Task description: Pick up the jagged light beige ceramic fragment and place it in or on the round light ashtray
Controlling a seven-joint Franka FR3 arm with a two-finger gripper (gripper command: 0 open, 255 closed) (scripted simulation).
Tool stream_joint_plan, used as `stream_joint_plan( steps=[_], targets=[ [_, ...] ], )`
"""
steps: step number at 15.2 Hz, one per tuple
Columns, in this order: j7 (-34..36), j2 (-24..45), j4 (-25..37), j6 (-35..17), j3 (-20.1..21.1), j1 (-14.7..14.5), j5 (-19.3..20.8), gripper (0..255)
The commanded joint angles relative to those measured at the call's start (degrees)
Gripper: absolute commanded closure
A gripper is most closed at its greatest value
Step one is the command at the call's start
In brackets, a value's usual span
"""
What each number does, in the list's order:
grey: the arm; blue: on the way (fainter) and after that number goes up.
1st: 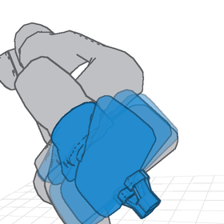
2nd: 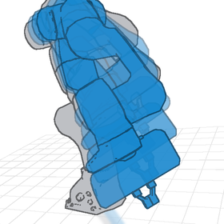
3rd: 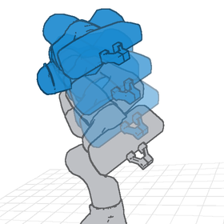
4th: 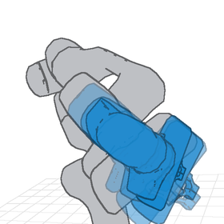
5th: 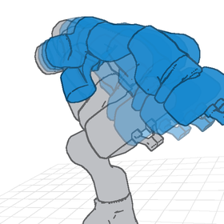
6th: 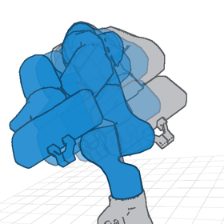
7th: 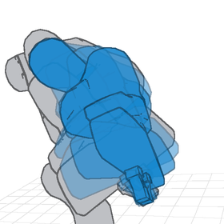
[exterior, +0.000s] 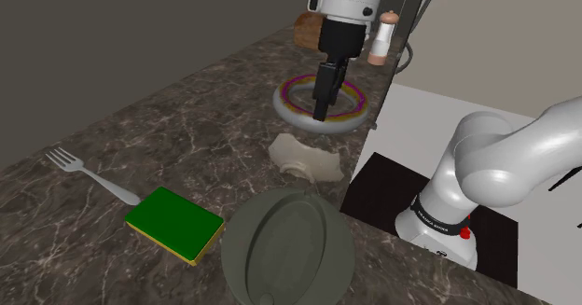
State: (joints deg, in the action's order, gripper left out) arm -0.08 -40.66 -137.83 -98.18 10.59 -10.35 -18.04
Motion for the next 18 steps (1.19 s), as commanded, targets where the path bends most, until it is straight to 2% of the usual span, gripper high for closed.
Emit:
stream_joint_plan(
  steps=[1,5,13,18],
  targets=[
    [1.11,1.76,0.64,-0.07,1.41,-1.43,-2.37,0],
    [2.81,4.74,1.6,-0.55,3.85,-3.87,-6.42,0],
    [2.43,4.96,-3.61,-6.22,5.79,-4.67,-8.11,0],
    [2.43,4.96,-3.61,-6.22,5.79,-4.67,-8.11,0]
  ],
)
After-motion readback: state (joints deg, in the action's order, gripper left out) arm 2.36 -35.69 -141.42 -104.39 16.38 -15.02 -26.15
